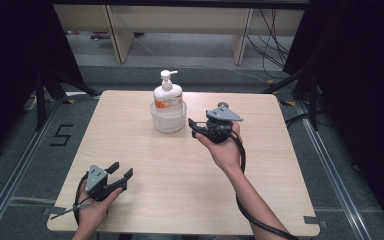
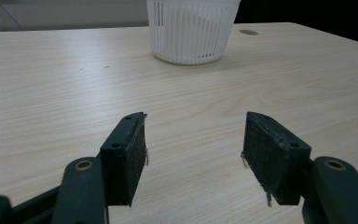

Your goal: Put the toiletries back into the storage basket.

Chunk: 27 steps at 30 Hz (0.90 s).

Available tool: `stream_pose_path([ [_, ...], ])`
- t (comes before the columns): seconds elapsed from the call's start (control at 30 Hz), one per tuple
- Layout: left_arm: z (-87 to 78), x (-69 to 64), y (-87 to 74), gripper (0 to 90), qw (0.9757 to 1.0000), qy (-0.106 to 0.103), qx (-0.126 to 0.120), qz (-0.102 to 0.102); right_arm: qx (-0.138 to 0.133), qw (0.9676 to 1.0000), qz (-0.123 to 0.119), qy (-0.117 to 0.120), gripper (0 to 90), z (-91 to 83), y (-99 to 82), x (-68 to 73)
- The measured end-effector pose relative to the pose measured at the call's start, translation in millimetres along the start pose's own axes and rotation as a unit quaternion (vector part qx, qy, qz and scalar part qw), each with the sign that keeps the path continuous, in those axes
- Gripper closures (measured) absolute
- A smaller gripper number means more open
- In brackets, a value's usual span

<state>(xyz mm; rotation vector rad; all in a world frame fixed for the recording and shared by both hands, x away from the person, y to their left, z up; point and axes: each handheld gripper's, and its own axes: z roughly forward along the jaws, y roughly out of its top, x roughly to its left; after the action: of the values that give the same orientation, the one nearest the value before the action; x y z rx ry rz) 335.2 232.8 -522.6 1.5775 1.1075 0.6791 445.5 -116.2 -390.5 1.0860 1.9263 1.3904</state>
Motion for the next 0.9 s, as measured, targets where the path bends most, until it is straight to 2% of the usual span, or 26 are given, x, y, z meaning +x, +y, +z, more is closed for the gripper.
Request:
stream_pose_path([
  [0.07, 0.0, -0.1, 0.0, 38.7, 1.0000, 0.001, 0.000, -0.001, 0.001, 1.0000, -0.002, -0.005, 31.4, -4.2, -4.0, -2.0],
  [0.1, 0.0, -0.2, 0.0, 38.7, 1.0000, 0.001, 0.000, 0.000, 0.010, 0.9999, -0.006, -0.004, 31.5, -12.5, -11.2, -6.9],
  [0.2, -0.1, -0.2, 0.0, 38.7, 1.0000, 0.002, 0.000, 0.000, 0.008, 0.9997, -0.018, -0.013, 31.5, -21.1, -18.8, -13.8],
  [0.23, 0.0, -0.3, 0.0, 38.7, 1.0000, 0.002, 0.000, 0.000, 0.012, 0.9998, -0.011, -0.013, 31.5, -29.9, -27.9, -18.9],
  [0.27, 0.0, -0.3, 0.0, 38.7, 1.0000, 0.002, 0.000, 0.000, 0.012, 0.9998, -0.011, -0.013, 31.5, -29.9, -27.9, -18.9],
  [0.3, 0.2, -0.3, -0.1, 38.7, 1.0000, 0.002, -0.001, 0.001, 0.019, 0.9997, 0.003, -0.016, 31.8, -40.2, -39.5, -22.2],
  [0.37, -0.1, -0.5, 0.0, 38.7, 1.0000, 0.003, 0.000, 0.001, 0.022, 0.9996, -0.005, -0.017, 32.1, -49.1, -53.6, -28.1],
  [0.4, 0.4, -0.3, -0.3, 38.7, 1.0000, 0.001, -0.003, 0.001, 0.022, 0.9996, -0.005, -0.017, 32.1, -49.1, -53.6, -28.1],
  [0.43, -0.1, -0.4, -0.1, 38.6, 1.0000, 0.002, -0.001, 0.001, 0.030, 0.9994, 0.004, -0.017, 32.8, -59.2, -70.2, -31.2],
  [0.47, -0.1, -0.4, -0.1, 38.4, 1.0000, 0.002, -0.001, 0.001, 0.029, 0.9994, 0.000, -0.022, 32.9, -63.5, -76.5, -33.6],
  [0.5, -0.1, -0.3, -0.1, 38.4, 1.0000, 0.001, -0.003, -0.001, 0.029, 0.9994, 0.000, -0.022, 32.9, -63.5, -76.5, -33.6],
  [0.53, -0.1, -0.1, -0.1, 38.1, 1.0000, 0.001, -0.003, -0.001, 0.034, 0.9990, 0.015, -0.023, 33.0, -76.4, -95.2, -37.8],
  [0.57, 0.2, -0.4, -0.1, 38.1, 1.0000, 0.002, -0.004, -0.002, 0.032, 0.9990, 0.022, -0.023, 33.1, -79.7, -104.3, -38.7],
  [0.6, 0.2, -0.4, -0.1, 38.0, 1.0000, 0.002, -0.004, -0.002, 0.032, 0.9990, 0.022, -0.023, 33.1, -79.7, -104.3, -38.7],
  [0.63, 0.0, -0.9, -0.1, 38.0, 1.0000, 0.003, -0.003, -0.001, 0.036, 0.9989, 0.021, -0.023, 33.8, -89.4, -118.6, -41.0],
  [0.7, 0.9, -1.4, -0.5, 38.0, 1.0000, 0.000, -0.008, 0.002, 0.036, 0.9988, 0.024, -0.022, 33.9, -93.8, -124.5, -42.0],
  [0.73, 0.7, -1.6, -0.4, 37.9, 1.0000, 0.002, -0.007, 0.003, 0.038, 0.9978, 0.050, -0.020, 33.9, -97.8, -130.1, -39.4],
  [0.77, 0.0, -2.0, -0.3, 37.6, 1.0000, 0.001, -0.006, 0.001, 0.033, 0.9985, 0.034, -0.029, 33.9, -104.9, -138.8, -42.3],
  [0.8, 0.0, -2.0, -0.3, 37.4, 1.0000, 0.001, -0.006, 0.001, 0.033, 0.9985, 0.034, -0.029, 33.9, -104.9, -138.8, -42.3],
  [0.83, -0.2, -2.1, -0.4, 37.4, 1.0000, 0.000, -0.007, 0.001, 0.027, 0.9981, 0.050, -0.024, 34.0, -107.6, -142.9, -40.6],
  [0.9, 0.0, -2.1, -0.4, 37.2, 1.0000, 0.000, -0.007, 0.001, 0.016, 0.9980, 0.047, -0.039, 33.6, -114.9, -150.6, -36.9],
])
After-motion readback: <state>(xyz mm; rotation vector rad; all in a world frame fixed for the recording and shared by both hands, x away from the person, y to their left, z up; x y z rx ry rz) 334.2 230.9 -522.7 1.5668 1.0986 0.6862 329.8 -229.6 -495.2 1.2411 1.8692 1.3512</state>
